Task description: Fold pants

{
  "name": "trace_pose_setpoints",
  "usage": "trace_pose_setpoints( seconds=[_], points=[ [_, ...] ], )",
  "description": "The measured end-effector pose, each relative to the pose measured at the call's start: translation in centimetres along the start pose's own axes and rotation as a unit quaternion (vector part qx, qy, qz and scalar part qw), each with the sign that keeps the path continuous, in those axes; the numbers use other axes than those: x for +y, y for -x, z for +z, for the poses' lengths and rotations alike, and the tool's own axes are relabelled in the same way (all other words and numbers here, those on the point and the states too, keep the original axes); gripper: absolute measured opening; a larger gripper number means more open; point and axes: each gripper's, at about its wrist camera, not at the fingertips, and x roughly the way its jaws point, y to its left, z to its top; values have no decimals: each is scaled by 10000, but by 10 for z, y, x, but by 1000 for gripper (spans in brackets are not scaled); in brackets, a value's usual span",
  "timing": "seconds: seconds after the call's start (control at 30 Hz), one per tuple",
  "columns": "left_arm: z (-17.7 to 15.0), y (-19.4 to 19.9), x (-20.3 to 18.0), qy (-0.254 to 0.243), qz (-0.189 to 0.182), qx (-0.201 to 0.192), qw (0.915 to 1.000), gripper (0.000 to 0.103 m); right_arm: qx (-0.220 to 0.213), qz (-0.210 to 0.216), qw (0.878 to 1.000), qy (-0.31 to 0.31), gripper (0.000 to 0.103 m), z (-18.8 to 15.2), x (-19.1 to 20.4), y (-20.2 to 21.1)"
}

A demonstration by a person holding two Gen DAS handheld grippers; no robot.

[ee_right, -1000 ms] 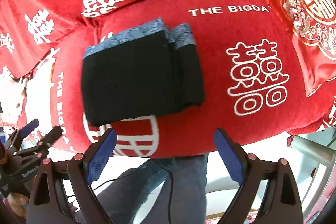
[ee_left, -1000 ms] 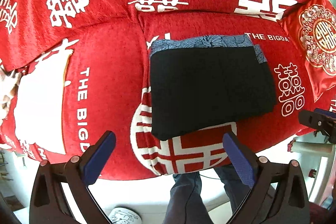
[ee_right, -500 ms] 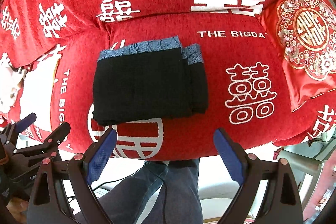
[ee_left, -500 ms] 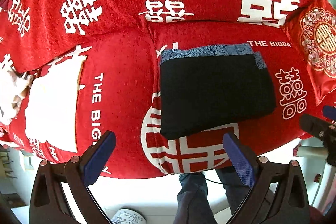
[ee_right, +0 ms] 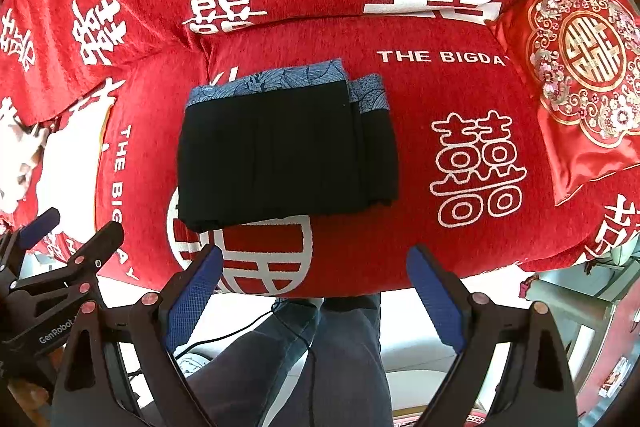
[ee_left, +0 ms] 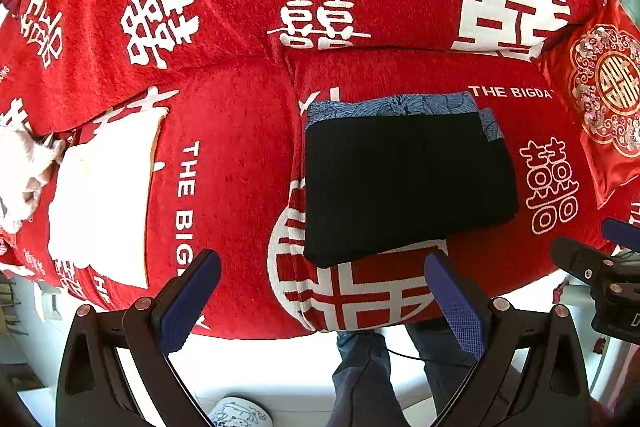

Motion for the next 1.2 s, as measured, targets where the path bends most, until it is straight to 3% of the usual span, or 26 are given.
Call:
trace_pose_setpoints(
  seconds=[1.2],
  points=[
    [-11,5,5,-66,-48,-19,10000,102,-175,-75,9998,33,95,-11,13,11]
  ],
)
